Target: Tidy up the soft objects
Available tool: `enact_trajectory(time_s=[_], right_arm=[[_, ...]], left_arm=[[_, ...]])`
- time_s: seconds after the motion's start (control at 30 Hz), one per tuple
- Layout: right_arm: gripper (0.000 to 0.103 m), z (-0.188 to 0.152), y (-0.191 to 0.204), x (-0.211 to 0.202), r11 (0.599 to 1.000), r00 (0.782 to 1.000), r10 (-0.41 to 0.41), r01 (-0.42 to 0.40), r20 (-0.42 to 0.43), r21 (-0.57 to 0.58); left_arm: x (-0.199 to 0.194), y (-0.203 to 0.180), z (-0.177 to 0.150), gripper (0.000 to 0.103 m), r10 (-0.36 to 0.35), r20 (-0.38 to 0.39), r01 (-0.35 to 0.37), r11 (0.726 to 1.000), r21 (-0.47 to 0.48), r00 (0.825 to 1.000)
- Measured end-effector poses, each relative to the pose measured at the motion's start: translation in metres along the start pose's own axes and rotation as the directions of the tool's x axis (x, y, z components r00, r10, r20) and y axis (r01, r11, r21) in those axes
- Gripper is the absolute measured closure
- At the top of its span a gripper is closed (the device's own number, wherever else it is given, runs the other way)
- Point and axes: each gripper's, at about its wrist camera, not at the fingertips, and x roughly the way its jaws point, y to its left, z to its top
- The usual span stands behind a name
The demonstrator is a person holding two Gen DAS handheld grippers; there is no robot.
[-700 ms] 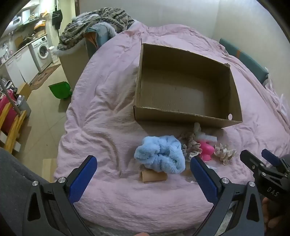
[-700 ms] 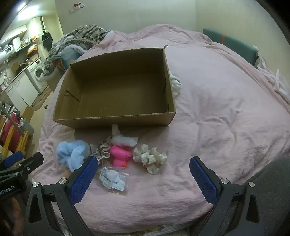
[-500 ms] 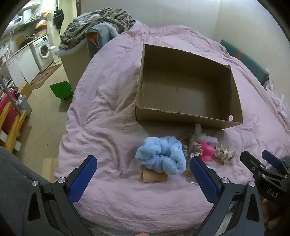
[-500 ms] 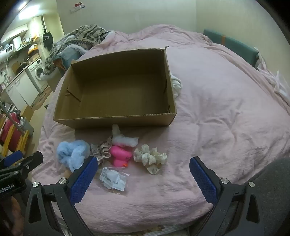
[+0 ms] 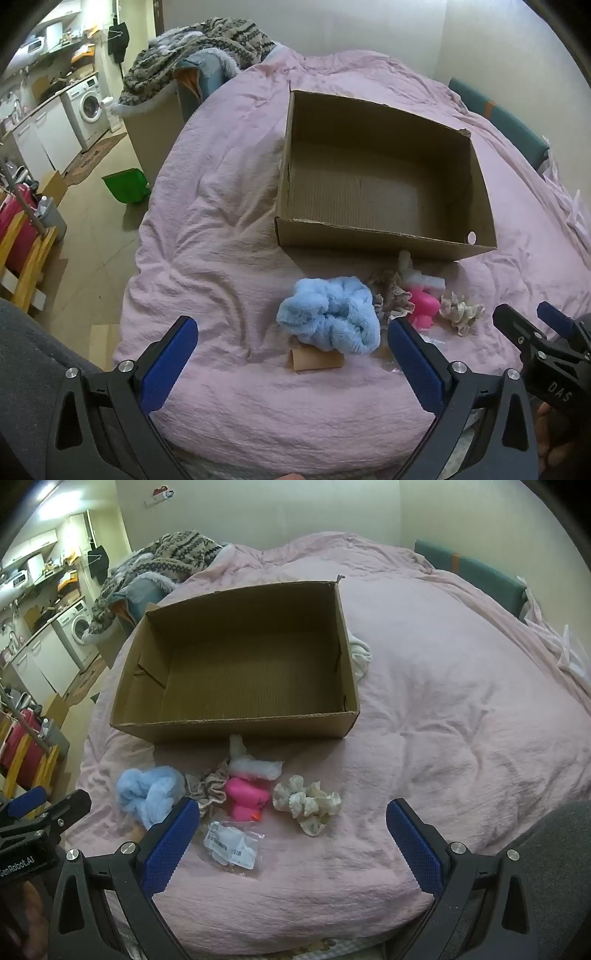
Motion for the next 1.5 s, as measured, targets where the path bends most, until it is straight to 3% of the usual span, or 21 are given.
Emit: enact_trajectory(time_s=[1.5], right_arm=[[0.0,0.0016,-0.0024,0.0009,1.0,1.0,0.006,-0.006,0.0,0.007]], left_arm=[[0.0003,-0.0026,-0.0003,0.001,0.0,-0.002,0.0,1.0,0.007,1.0]])
